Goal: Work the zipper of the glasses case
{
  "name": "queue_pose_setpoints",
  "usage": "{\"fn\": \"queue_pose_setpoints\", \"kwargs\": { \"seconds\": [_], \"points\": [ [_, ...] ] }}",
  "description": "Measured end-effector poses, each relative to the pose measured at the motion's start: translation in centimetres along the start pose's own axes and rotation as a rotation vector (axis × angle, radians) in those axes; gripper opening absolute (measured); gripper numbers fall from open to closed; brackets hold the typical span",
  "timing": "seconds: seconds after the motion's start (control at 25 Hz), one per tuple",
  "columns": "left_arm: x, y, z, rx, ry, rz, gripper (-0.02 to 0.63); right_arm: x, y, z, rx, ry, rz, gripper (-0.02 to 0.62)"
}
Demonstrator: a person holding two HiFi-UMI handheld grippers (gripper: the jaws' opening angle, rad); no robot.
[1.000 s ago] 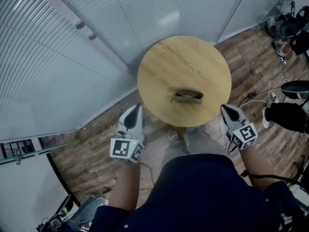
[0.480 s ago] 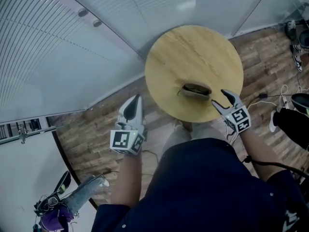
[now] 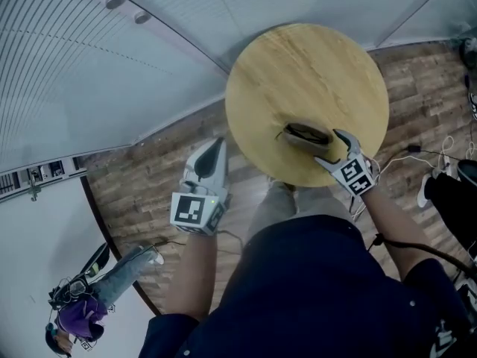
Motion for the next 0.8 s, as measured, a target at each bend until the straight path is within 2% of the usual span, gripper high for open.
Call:
{"fn": "queue_pose_setpoints", "kwargs": {
  "seconds": [0.12, 0.24, 0.44, 0.52, 0.8],
  "points": [
    [-0.1, 0.3, 0.5, 0.007, -0.019, -0.006, 0.0, 0.9, 0.1, 0.7, -0.017, -0.013, -0.023, 0.413],
    [-0.5, 0.5, 0.8, 0.035, -0.046, -0.034, 0.0, 1.4, 0.9, 0.8, -0.059, -0.004, -0.01, 0.438],
    [-0.9, 0.8, 0.5, 0.095, -0.037, -0.031, 0.0, 3.3, 1.1, 0.6, -0.14, -0.011, -0.04, 0.454],
    [-1.0, 0.8, 0.3, 0.082, -0.046, -0.046, 0.0, 4.3, 1.2, 0.4, -0.169, -0.027, -0.053, 0.454],
    [-2.5, -0.4, -0.8, 0.085, -0.051, -0.094, 0.0, 7.0, 1.5, 0.1, -0.056, -0.062, -0.128, 0.439]
  ]
}}
Point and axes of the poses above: the fingertips, and each gripper's own axes: x forward along the fingers, y to its right, z out of its underside, the point moved 3 cm from there along -x, backward along the fingers, and after that the axes turned 9 degrees about -z, right-handed, at the moved point
